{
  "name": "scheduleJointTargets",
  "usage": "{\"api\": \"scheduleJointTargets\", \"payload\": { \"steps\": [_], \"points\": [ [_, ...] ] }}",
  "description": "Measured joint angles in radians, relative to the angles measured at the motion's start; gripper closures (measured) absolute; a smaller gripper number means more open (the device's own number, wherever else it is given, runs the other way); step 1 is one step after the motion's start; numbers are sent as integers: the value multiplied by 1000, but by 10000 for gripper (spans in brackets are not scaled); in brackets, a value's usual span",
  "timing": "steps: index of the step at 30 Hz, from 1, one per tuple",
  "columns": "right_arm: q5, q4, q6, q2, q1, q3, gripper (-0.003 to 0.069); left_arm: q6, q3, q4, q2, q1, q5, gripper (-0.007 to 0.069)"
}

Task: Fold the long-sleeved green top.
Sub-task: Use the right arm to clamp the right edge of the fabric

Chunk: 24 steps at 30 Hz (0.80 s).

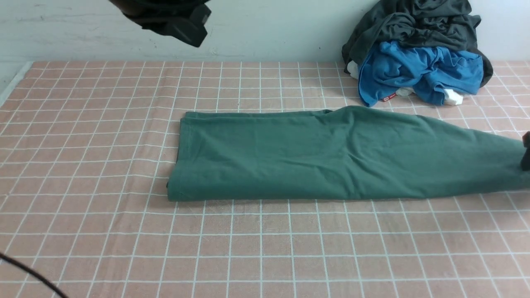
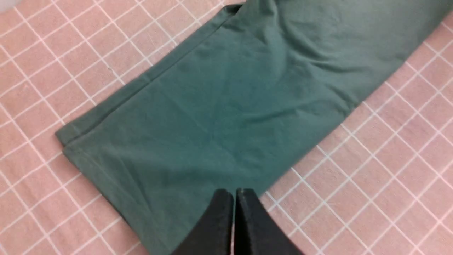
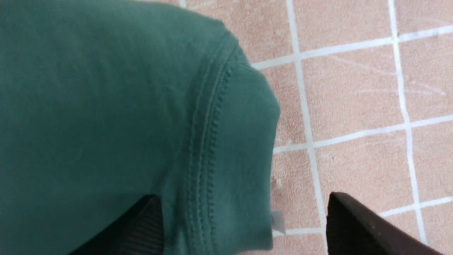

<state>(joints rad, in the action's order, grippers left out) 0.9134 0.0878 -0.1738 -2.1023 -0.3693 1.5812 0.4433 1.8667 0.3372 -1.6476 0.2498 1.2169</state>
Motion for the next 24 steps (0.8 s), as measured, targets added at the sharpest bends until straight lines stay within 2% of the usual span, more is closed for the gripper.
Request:
{"api": "scheduleJointTargets", "payload": {
  "steps": [4,11,12,14,15,16,18,20,24],
  "points": [
    [-26,20,32,-45,-1,0,97,0,-189,-1,172,0,-76,628],
    [-40,119,28,-70,-1,0,277,0,-549,-19,433,0,-222,627],
    [-40,129,21,-70,-1,0,311,0,-603,-21,460,0,-240,627],
    [-34,148,-4,-70,-1,0,436,0,-736,-46,541,0,-296,627],
    [-32,149,-7,-70,-1,0,446,0,-746,-50,547,0,-300,627],
    [-26,150,-18,-68,-1,0,528,-1,-819,-82,591,0,-322,627],
    [-20,142,-35,-55,-1,0,613,-9,-899,-128,640,0,-333,627],
    [-13,121,-47,-29,-1,0,645,-25,-961,-175,677,0,-333,627],
    [2,-3,-40,42,-1,2,648,-94,-1058,-261,706,0,-332,627]
  ]
}}
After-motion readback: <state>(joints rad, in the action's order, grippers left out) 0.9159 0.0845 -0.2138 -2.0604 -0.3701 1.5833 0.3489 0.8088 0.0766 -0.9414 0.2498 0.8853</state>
